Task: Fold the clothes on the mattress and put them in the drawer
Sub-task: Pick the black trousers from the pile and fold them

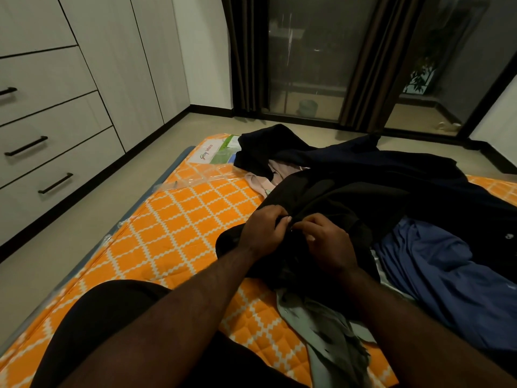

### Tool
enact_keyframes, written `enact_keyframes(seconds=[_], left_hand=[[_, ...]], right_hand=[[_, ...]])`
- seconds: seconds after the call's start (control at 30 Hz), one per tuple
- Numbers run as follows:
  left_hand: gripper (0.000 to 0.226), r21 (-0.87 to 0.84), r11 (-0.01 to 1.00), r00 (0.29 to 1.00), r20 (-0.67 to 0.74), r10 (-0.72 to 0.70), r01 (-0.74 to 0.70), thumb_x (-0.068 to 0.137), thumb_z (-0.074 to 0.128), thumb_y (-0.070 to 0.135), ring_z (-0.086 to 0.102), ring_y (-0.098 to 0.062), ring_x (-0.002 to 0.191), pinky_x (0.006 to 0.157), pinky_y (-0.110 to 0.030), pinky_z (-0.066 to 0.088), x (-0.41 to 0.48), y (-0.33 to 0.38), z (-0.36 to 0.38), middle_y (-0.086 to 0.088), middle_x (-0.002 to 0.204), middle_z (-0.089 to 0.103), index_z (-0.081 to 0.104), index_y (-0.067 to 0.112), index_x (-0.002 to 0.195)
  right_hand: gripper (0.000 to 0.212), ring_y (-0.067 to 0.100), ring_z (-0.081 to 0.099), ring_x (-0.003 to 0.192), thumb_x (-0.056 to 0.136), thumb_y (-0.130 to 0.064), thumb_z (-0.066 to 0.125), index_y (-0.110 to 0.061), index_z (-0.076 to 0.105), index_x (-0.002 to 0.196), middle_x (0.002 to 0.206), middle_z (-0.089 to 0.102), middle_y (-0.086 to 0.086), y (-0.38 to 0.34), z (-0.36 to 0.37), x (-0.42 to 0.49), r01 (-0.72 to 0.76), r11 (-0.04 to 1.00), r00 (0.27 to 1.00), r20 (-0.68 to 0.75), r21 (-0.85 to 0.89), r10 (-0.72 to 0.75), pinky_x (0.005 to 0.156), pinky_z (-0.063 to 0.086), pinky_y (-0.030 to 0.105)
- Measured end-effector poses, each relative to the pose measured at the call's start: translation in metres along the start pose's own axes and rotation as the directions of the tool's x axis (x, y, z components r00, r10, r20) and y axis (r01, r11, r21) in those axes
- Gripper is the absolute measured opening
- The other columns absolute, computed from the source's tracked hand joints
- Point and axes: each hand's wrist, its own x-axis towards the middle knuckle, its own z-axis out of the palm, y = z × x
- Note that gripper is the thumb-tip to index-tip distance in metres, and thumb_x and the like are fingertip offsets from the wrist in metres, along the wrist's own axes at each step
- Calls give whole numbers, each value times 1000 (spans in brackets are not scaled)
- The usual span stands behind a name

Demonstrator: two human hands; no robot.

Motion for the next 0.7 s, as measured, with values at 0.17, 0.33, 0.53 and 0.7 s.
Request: enact_keyframes(seconds=[0.17,0.33,0.53,0.7], left_hand=[[23,-3,997,996,42,83,-83,96,57,26,60,-15,81,71,-35,52,0,3,0,-5,89,67,69,7,96],[20,-9,995,995,-21,95,-95,96,58,23,59,-13,83,72,-26,48,2,4,-3,-6,91,68,69,7,97],[15,7,990,990,-8,137,-137,96,61,19,60,-12,83,71,-24,49,0,3,-2,-6,92,68,70,7,99],[16,25,985,985,8,170,-170,95,61,17,58,-9,81,71,-15,43,0,3,-1,-6,91,68,72,6,100]], right_hand=[[21,16,70,85,88,-18,71,-22,77,107,107,72,-1,2,-6,3,38,999,999,-7,37,-37,65,53,23],[32,16,74,90,93,-34,51,-27,73,116,109,76,-4,-2,-16,9,175,977,972,140,121,-191,75,62,33],[23,10,71,96,95,-17,70,-27,76,114,109,76,-5,6,-9,8,-6,984,994,107,179,-13,83,60,33],[10,6,71,85,92,-22,74,-22,76,102,96,76,-7,5,-8,8,-118,967,991,-32,224,128,77,62,34]])
